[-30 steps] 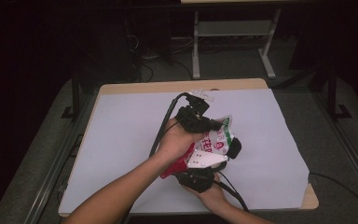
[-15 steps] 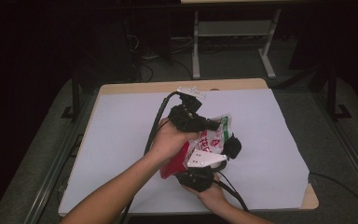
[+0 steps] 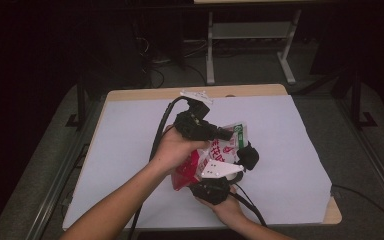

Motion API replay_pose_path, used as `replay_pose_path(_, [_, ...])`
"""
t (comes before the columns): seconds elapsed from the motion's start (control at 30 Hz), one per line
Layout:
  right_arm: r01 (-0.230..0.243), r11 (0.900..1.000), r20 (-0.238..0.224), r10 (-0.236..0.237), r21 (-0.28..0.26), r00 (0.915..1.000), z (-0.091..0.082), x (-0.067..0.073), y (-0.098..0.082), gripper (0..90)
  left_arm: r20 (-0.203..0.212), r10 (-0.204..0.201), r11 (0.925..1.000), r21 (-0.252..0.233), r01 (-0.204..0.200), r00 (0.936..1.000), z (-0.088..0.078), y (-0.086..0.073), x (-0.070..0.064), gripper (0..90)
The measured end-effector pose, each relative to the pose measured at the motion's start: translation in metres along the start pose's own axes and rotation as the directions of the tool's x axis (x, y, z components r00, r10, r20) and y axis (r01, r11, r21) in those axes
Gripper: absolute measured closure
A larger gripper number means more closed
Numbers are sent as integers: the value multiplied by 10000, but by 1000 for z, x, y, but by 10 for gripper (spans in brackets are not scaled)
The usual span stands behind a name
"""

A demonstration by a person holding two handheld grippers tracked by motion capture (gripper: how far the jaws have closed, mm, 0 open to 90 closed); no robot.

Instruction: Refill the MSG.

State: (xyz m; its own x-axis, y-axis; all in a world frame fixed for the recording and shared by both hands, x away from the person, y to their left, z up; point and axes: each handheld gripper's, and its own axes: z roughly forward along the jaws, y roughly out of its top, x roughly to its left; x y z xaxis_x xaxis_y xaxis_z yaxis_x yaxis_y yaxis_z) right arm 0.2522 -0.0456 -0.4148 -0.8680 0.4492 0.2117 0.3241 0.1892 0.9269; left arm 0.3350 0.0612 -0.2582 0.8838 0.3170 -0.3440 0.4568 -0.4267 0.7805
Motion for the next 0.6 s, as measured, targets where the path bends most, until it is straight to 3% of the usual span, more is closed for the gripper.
replay_pose_path(0.17, [-13,10000,85,13,-14,10000,0,0,0,900,417,147,9999,-18,-146,9990,-5,0,-1,899])
replay_pose_path(0.6, [-68,10000,274,68,-29,9996,-1,-4,1,900,648,374,9982,-485,-342,9972,-25,-7,-1,900])
